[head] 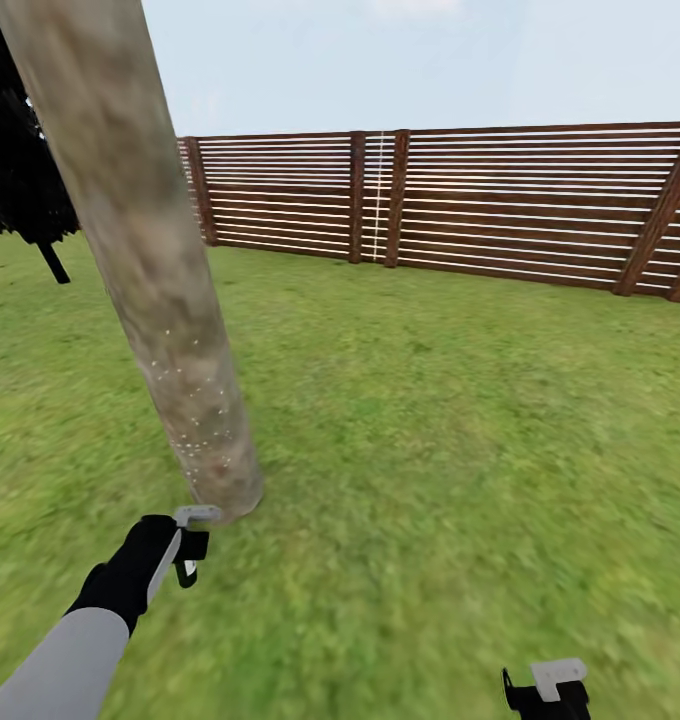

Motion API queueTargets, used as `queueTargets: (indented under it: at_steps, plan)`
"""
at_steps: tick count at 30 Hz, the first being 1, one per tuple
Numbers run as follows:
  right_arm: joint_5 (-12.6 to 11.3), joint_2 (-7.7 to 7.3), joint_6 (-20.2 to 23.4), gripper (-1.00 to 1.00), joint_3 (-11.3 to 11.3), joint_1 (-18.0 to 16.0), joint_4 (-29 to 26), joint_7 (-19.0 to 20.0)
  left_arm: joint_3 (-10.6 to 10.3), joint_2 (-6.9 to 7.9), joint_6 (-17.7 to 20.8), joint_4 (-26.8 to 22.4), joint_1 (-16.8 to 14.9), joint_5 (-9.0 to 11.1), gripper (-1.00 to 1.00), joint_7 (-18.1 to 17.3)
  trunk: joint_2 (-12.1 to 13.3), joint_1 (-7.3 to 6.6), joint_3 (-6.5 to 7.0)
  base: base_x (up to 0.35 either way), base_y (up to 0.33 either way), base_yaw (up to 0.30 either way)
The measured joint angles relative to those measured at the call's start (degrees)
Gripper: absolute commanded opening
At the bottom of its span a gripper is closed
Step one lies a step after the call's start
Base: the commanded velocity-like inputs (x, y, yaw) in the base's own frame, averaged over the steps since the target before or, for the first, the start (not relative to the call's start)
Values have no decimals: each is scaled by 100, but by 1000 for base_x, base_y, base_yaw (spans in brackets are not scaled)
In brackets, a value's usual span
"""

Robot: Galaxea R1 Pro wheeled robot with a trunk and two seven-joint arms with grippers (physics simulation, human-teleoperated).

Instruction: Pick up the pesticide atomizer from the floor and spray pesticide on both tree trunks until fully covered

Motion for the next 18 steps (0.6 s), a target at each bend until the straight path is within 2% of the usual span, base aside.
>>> queueTargets:
  at_steps: [1, 6, 11, 18]
  plan:
    - [0, 0, 0, 100, 0, 0, 0, 2, 4, -1, 0, 0, -1, 4, -100, 1, 0, 0, 0, 12, -274, 0]
    - [0, 0, 0, 100, 0, 0, 0, 0, -1, 19, -18, 0, 1, 390, -100, -8, 0, 1, 0, 3, -277, 0]
    - [0, 1, 2, 100, 0, 0, -5, 0, 0, 33, -45, 0, 0, 418, -100, 39, 0, 2, 0, -75, -277, 23]
    - [0, 9, 0, 100, 1, -1, 1, 1, 1, 68, -62, 6, 3, 414, -100, 54, 0, 0, 0, 30, -274, 253]
